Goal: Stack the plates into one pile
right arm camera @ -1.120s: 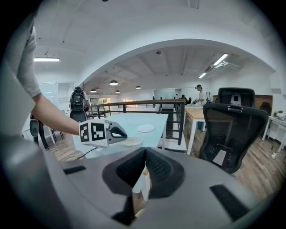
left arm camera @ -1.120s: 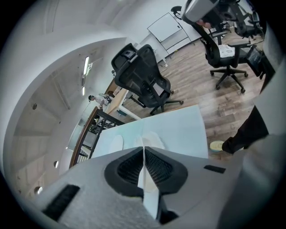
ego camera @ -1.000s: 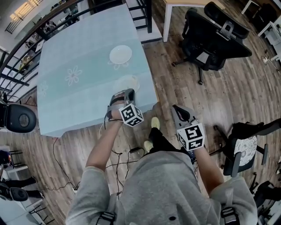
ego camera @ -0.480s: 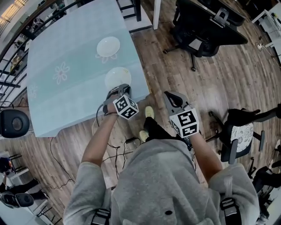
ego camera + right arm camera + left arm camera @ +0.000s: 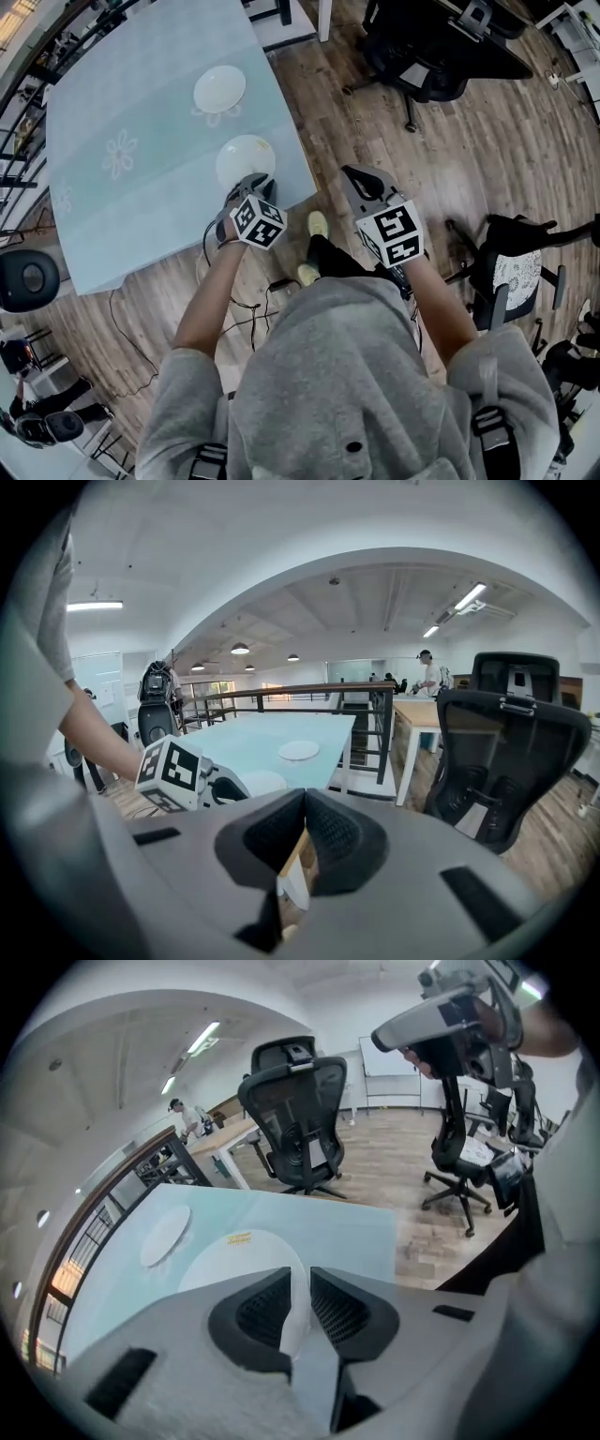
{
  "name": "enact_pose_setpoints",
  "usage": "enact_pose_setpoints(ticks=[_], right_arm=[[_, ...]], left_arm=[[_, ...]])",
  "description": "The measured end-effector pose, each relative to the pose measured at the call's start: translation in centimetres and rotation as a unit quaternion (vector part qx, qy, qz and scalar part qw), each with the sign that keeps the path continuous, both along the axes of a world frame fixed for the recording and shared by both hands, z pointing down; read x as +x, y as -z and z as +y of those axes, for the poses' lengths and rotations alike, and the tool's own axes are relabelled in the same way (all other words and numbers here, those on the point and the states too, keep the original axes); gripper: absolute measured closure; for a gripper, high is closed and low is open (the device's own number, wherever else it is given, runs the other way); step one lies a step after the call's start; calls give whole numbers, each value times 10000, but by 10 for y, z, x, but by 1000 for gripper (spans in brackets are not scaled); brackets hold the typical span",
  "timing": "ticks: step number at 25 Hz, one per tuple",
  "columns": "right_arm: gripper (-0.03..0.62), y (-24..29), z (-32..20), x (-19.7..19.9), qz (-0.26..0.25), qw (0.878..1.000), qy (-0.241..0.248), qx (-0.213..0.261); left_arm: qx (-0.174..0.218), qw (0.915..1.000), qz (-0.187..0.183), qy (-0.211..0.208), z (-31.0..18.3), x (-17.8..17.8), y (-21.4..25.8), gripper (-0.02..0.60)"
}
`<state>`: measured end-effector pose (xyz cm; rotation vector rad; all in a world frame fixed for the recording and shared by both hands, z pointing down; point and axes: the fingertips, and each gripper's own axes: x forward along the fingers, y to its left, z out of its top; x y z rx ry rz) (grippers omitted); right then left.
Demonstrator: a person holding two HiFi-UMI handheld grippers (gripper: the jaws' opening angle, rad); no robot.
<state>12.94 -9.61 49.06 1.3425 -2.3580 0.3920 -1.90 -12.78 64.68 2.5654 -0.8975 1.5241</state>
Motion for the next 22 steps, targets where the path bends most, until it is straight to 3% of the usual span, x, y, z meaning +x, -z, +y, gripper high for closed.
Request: enact_pose_setpoints(ticks=[4, 7, 9, 12, 17, 22], right_arm=[[568, 2, -25, -6, -29, 9999, 110, 81], [568, 4, -43, -14, -1, 9995, 267, 147], [568, 8, -56, -18, 49, 9990, 394, 222], [568, 10, -75, -28, 159, 9971, 643, 366], [567, 16, -104, -48, 424, 9914, 1108, 552], [566, 21, -126, -78, 997, 9740, 1781, 984]], left_arm=[[-134, 9931, 925, 713, -12, -1, 24, 505], [24, 9765, 1718, 1299, -21, -7, 57, 505], [307, 9648, 2021, 1656, -29, -18, 81, 505], [782, 9442, 2236, 2288, -37, -49, 102, 543], [1237, 9042, 2392, 3315, -37, -99, 122, 561], [1397, 8780, 2346, 3931, -27, -138, 126, 561]])
